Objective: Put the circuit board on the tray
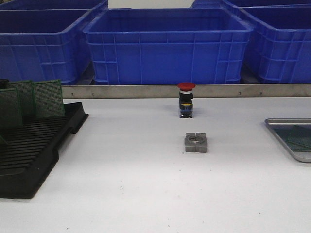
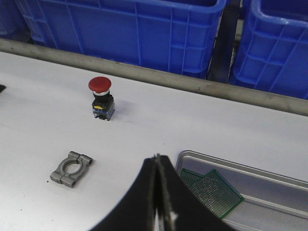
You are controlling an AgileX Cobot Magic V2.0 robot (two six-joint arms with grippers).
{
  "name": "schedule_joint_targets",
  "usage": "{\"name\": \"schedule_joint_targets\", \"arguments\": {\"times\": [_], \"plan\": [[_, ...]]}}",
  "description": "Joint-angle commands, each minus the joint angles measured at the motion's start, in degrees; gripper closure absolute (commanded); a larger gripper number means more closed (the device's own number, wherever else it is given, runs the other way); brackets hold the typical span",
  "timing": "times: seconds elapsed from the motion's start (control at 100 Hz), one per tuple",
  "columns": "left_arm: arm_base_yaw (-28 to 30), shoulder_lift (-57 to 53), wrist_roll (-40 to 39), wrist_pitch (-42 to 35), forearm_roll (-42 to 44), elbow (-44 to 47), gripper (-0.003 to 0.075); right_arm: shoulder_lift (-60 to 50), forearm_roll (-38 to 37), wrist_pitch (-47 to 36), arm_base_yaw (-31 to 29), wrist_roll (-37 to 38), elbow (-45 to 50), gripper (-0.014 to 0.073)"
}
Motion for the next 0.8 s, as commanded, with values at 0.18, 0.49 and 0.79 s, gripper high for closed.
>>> {"name": "schedule_joint_targets", "arguments": {"times": [0.18,0.49,0.79], "plan": [[-0.37,-18.23,-0.66,-9.85,-3.95,11.74,0.0741,-18.97,1.6,-1.99,0.11,-0.65,5.43,0.0654],[-0.37,-37.43,-0.66,-9.13,-3.95,21.74,0.0741,-34.51,1.64,-1.38,0.11,-0.65,11.29,0.0654],[-0.37,-42.42,-0.66,-9.13,-4.95,24.68,0.0741,-36.44,1.64,0.48,0.11,-0.65,11.57,0.0654]]}}
